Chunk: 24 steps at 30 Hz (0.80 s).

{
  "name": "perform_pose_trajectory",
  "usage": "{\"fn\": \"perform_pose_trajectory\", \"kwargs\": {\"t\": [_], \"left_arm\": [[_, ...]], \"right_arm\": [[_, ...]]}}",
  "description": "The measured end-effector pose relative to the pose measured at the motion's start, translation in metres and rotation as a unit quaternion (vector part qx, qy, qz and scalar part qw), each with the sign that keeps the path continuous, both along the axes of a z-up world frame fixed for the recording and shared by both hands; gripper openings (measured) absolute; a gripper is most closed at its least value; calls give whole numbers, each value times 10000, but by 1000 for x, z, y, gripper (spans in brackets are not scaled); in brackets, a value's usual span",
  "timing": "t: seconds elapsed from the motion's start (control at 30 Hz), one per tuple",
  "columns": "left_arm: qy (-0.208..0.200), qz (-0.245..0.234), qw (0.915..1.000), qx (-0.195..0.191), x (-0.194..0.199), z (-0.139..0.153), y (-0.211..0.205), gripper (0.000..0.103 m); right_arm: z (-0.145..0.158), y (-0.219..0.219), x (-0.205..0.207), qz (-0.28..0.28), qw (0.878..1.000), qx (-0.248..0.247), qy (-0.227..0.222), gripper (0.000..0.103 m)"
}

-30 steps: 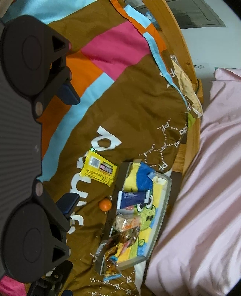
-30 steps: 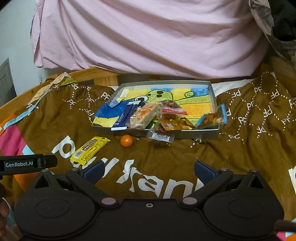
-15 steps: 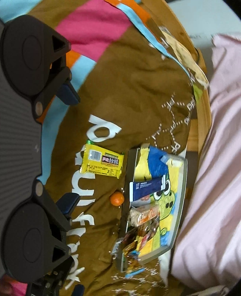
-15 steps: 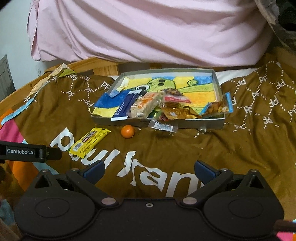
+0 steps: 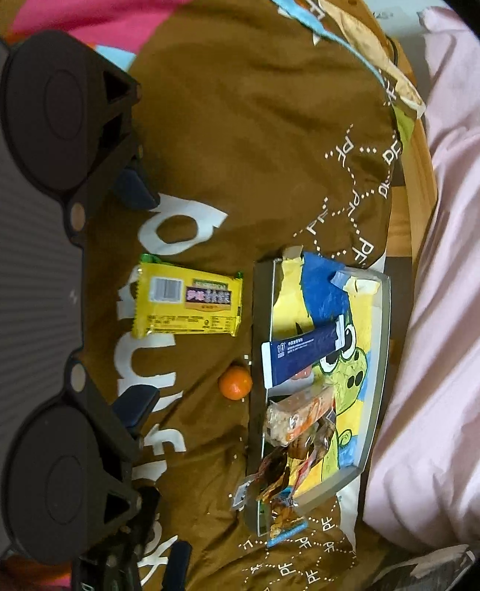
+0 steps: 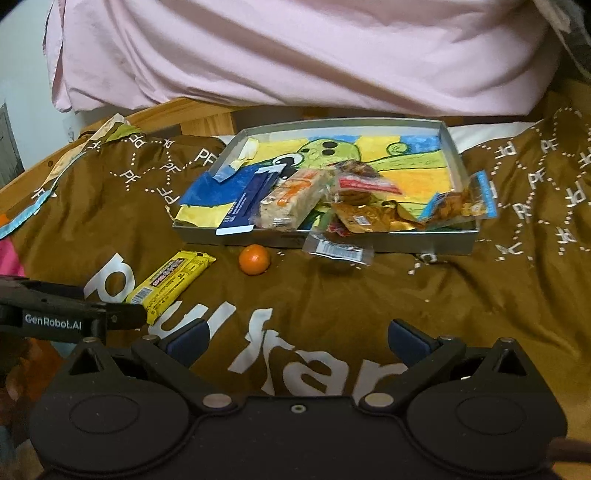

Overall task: Organize snacks
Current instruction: 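Move both tools toward the yellow bar and orange ball on the blanket, then grasp the yellow bar with the left tool while the right tool grasps the orange ball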

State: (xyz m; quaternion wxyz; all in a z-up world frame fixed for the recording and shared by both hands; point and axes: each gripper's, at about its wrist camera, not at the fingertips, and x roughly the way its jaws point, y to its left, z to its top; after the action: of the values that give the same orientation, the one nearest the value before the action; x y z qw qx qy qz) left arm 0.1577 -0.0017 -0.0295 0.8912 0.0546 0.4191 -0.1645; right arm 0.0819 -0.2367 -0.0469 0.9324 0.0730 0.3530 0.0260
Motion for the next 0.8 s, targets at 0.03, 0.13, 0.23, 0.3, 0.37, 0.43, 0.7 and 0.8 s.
{"fn": "perform_pose_trajectory", "kwargs": {"t": [0.03, 0.13, 0.23, 0.3, 0.37, 0.43, 0.7, 0.8], "left_arm": [[14, -49, 10000, -7, 3, -2, 0, 103], [22, -214, 9998, 33, 12, -7, -1, 103], [29, -352, 9992, 175, 17, -14, -5, 103], [-18, -439, 9987, 266, 17, -17, -8, 103], [-29, -590, 9974, 414, 19, -19, -14, 103], [-45, -698, 9962, 515, 19, -21, -18, 102], [227, -620, 9978, 67, 28, -19, -8, 93], [301, -631, 9975, -54, 31, -20, -6, 84]], "right_arm": [[-3, 1, 3, 51, 10000, 39, 10, 102], [-11, 4, 15, 220, 9997, 69, 99, 102], [-17, 5, 26, 193, 9997, -32, 170, 102], [-19, 4, 32, 149, 9997, -41, 209, 102], [-19, 1, 36, 204, 9995, 128, 203, 102], [-19, -2, 41, 252, 9989, 353, 181, 101], [-22, 4, 64, 564, 9964, 627, 38, 88], [-24, 8, 73, 627, 9960, 639, 77, 83]]}}
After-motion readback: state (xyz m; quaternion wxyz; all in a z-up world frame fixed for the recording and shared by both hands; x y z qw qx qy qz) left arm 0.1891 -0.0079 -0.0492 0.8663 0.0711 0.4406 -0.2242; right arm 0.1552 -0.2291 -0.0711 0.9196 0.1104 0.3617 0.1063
